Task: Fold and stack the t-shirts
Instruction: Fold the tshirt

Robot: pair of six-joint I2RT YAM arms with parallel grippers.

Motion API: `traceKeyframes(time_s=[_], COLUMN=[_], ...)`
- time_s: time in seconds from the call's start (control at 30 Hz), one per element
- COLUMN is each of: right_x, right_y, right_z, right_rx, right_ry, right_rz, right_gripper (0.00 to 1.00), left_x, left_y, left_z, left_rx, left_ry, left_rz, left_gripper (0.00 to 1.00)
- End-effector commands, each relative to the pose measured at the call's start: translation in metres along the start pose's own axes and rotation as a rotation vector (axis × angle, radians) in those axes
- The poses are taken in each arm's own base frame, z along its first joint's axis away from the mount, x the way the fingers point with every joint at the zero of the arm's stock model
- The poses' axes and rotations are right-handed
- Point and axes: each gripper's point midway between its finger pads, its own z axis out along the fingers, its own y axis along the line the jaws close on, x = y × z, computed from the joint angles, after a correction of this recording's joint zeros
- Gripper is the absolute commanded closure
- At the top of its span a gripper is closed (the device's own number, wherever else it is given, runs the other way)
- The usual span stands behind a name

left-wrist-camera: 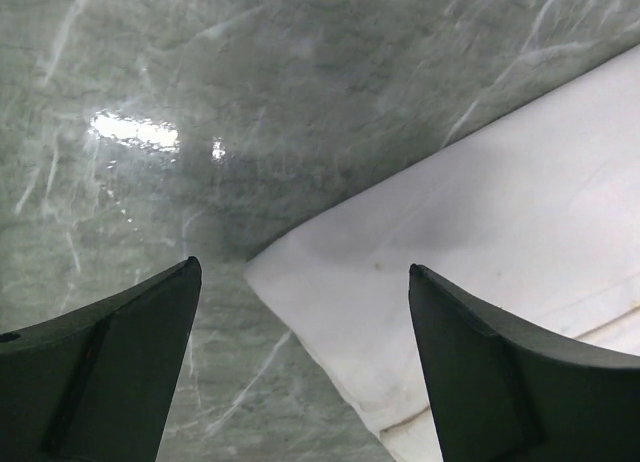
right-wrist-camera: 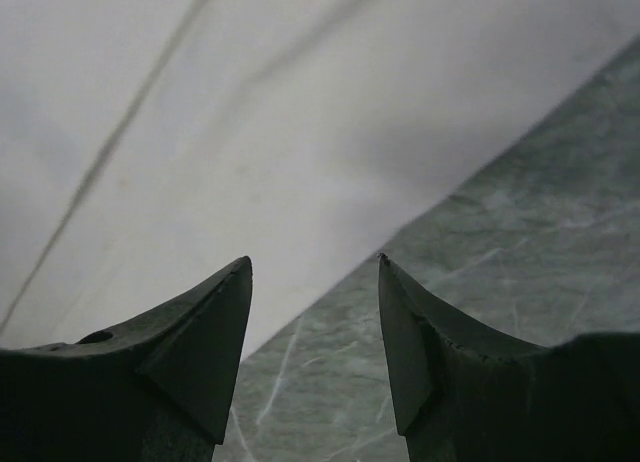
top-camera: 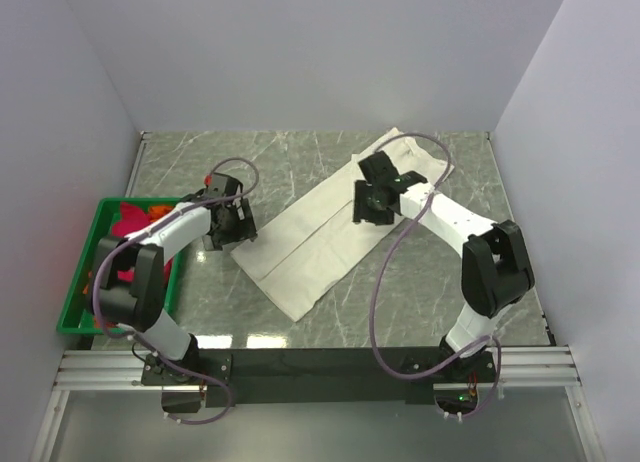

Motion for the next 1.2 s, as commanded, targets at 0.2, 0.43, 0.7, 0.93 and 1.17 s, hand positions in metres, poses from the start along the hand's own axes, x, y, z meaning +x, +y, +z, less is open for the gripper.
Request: traceKeyframes(time_s=[0.2,0.43,0.7,0.93,1.17], right_x=[-0.060,-0.109,-0.121,-0.111,-0.105], right_y=[-0.052,-0.082,-0.095,-0.095,-0.104], right_z=[0.025,0.044,0.073,0.088,0.098], right_rx=[-0.058,-0.045,-0.104,-0.122,-0.080], right_ry=[-0.116,-0.182,-0.154,-0.125,-0.113], right_rz=[0.403,0.512,0.656,0.760,0.807], right_gripper=[0.40,0.45,0.52,0.52,0.52], left_x=[0.011,-0.004,0.008,0.040,0.054], left_y=[-0.006,-0.011,-0.094,-0.140,-0.157], left_z=[0.014,-0.016,-0.028,-0.001,0.014], left_rx=[-0.073,-0.156,0.065,0.138,0.146], left_ry=[0.042,-0.066,-0.116,-0.019,0.018], left_rz=[0.108,0.147,0.388,0.534,0.574], left_gripper=[0.13,0.18,0.19,0.20,0.20])
